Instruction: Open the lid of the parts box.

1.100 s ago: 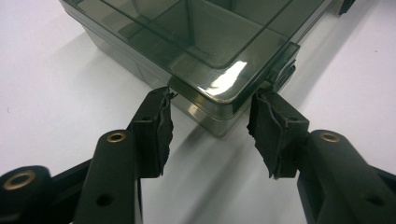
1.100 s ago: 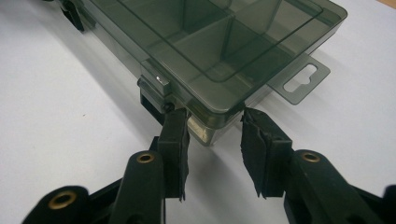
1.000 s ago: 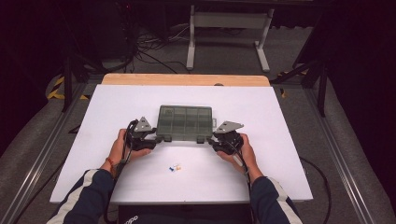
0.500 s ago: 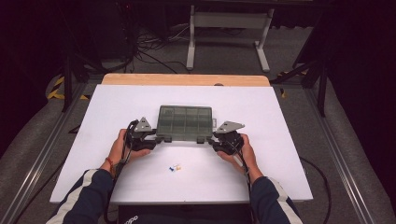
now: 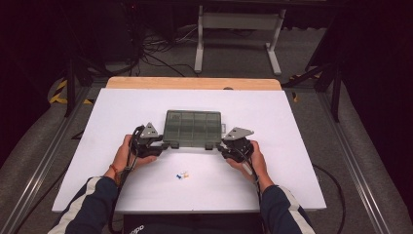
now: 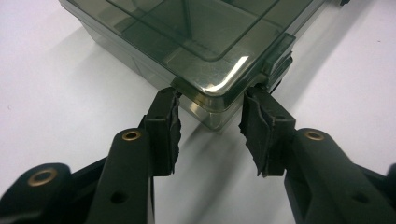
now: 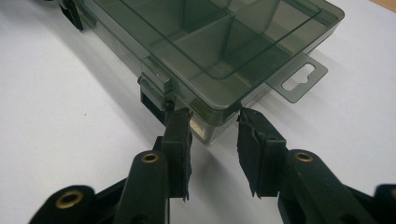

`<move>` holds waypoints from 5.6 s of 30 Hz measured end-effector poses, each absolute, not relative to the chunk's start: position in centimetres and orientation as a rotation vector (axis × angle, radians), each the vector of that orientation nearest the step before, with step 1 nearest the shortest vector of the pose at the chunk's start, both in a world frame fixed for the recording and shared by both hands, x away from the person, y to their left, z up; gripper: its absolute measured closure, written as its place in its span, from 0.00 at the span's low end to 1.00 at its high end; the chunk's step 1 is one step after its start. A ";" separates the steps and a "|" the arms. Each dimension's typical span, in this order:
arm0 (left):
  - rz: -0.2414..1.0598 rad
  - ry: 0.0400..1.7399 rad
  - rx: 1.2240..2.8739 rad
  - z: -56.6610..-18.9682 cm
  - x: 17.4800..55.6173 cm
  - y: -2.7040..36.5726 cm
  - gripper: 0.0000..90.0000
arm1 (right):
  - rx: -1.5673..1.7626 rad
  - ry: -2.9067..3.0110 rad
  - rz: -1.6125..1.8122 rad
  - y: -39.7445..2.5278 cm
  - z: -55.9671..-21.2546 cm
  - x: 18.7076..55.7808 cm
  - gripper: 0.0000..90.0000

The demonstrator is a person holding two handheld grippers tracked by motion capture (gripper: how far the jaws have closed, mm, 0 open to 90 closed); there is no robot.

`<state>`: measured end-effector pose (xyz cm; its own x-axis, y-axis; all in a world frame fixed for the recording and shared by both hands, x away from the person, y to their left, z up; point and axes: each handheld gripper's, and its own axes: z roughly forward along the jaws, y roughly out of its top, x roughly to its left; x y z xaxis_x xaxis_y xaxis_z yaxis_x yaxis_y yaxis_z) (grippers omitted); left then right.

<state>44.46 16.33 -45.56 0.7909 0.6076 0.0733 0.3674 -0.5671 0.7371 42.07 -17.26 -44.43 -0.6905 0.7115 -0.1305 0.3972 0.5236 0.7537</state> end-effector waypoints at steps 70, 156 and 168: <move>0.356 0.777 2.138 -44.8 44.8 17.0 0.62 | 0.881 2.280 1.060 -17.4 -44.1 41.7 0.79; 0.800 0.641 2.080 -39.9 46.5 15.4 0.76 | 0.801 2.047 1.126 -17.8 -39.1 44.6 0.78; 0.777 0.652 2.041 -38.4 47.5 16.2 0.78 | 0.854 2.031 1.172 -17.9 -37.5 46.4 0.79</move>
